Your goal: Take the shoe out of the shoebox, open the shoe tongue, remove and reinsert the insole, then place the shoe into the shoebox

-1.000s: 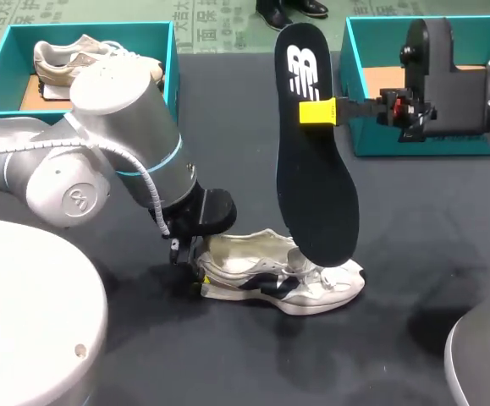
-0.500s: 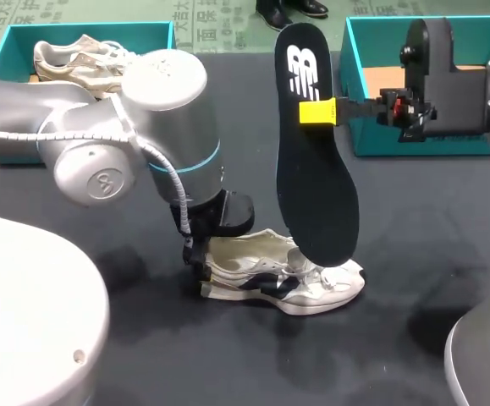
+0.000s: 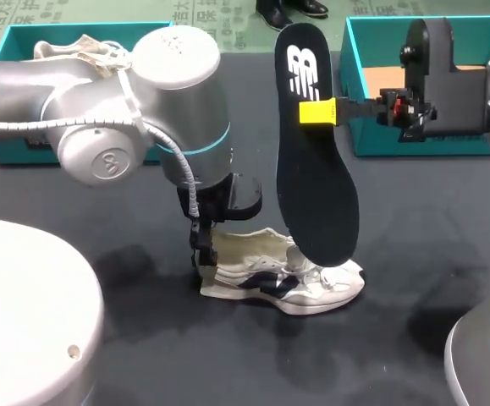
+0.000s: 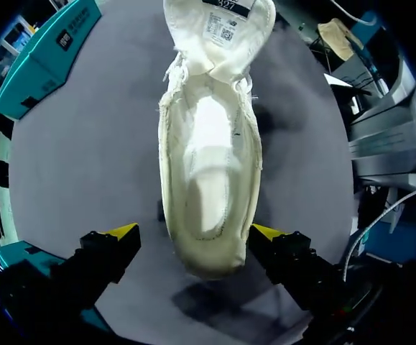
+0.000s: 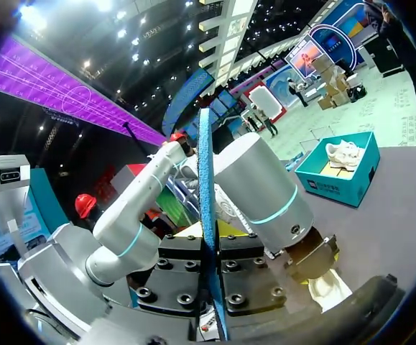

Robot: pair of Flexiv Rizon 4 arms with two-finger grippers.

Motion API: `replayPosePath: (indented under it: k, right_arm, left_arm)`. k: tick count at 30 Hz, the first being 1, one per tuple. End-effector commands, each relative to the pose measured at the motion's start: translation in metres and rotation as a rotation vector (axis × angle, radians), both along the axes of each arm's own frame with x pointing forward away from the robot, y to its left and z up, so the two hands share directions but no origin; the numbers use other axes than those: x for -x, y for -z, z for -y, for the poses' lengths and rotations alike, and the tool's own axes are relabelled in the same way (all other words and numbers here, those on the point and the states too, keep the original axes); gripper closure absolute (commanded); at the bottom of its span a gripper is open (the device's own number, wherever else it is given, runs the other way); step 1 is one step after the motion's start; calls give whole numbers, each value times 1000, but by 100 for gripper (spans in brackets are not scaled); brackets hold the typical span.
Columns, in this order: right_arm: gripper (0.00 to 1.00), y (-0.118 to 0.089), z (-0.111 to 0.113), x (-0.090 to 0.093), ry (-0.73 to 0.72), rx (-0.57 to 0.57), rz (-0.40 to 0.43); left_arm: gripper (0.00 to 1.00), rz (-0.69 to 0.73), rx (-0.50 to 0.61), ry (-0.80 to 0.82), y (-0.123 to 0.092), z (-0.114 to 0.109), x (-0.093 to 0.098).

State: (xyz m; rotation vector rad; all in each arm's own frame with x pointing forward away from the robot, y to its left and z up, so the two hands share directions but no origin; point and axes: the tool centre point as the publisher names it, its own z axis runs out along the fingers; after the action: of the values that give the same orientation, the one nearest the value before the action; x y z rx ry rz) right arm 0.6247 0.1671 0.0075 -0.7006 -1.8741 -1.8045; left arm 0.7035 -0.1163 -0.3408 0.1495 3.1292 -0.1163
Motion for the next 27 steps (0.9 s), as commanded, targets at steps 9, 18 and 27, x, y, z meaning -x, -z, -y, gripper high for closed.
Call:
replayPosePath:
  k: [9,18,27]
  right_arm:
    - [100,1,-2,0,1,1,-2]
    - [100,1,-2,0,1,1,-2]
    - [100,1,-2,0,1,1,-2]
  left_arm:
    - [0,-6,5,10,-19,17,-13]
    - [0,-30,16,-12,-12,41,-30]
    - [0,-41,41,2,1,65,-35]
